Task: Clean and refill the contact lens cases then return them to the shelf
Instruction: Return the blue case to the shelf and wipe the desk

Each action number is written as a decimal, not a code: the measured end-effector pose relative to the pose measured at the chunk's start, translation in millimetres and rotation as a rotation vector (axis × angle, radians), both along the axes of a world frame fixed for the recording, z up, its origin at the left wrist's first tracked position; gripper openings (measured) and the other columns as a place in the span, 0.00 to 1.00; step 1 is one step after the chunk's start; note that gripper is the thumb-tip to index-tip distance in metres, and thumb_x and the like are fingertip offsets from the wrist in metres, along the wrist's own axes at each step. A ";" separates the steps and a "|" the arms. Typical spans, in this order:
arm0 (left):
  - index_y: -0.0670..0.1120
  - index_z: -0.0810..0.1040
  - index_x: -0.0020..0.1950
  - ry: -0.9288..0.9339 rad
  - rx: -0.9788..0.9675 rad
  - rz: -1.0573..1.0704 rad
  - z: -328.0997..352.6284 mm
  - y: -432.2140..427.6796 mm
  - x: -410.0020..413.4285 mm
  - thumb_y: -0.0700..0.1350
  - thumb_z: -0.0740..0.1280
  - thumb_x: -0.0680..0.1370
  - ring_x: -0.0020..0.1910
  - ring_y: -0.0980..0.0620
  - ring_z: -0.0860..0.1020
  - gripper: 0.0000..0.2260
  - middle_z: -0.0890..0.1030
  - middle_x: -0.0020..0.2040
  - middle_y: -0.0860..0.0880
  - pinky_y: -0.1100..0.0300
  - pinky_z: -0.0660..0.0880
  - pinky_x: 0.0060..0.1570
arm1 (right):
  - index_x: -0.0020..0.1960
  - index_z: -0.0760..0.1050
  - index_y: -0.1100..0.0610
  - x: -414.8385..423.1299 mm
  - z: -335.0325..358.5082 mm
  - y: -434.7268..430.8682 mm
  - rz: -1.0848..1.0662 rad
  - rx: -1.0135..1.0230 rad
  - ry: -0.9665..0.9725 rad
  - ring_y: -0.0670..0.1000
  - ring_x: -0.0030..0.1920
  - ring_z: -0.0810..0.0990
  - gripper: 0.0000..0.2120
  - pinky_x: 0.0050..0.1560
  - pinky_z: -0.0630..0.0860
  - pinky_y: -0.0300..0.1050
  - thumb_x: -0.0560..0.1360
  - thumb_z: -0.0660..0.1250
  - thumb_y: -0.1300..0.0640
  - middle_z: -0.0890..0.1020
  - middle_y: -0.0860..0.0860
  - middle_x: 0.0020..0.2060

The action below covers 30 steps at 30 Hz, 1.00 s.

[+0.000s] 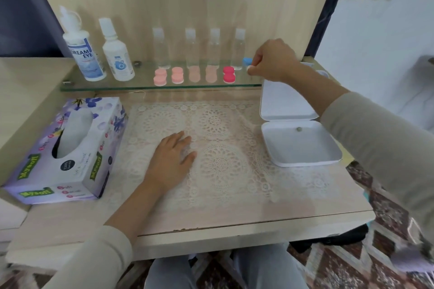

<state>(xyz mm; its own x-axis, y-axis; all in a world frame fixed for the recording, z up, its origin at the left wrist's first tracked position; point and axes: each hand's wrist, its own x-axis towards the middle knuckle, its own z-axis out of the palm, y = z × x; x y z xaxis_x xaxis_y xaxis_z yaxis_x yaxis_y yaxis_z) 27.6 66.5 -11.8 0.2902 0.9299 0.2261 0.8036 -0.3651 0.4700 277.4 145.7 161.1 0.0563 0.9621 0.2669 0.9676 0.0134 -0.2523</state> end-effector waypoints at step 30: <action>0.40 0.77 0.60 -0.079 0.156 -0.050 -2.6 -2.3 -1.3 0.40 0.67 0.75 0.60 0.47 0.71 0.13 0.76 0.60 0.46 0.48 0.70 0.62 | 0.51 0.80 0.60 -11.0 -10.0 1.2 0.026 0.004 0.006 0.55 0.50 0.79 0.16 0.54 0.75 0.49 0.69 0.72 0.50 0.82 0.55 0.48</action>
<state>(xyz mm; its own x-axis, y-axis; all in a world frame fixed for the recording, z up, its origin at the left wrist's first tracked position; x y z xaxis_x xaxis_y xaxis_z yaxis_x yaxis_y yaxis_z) 26.3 64.2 -14.4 0.3111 0.8666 0.3901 0.7452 -0.4772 0.4657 266.4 146.9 151.0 0.0324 0.9621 0.2708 0.9654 0.0400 -0.2576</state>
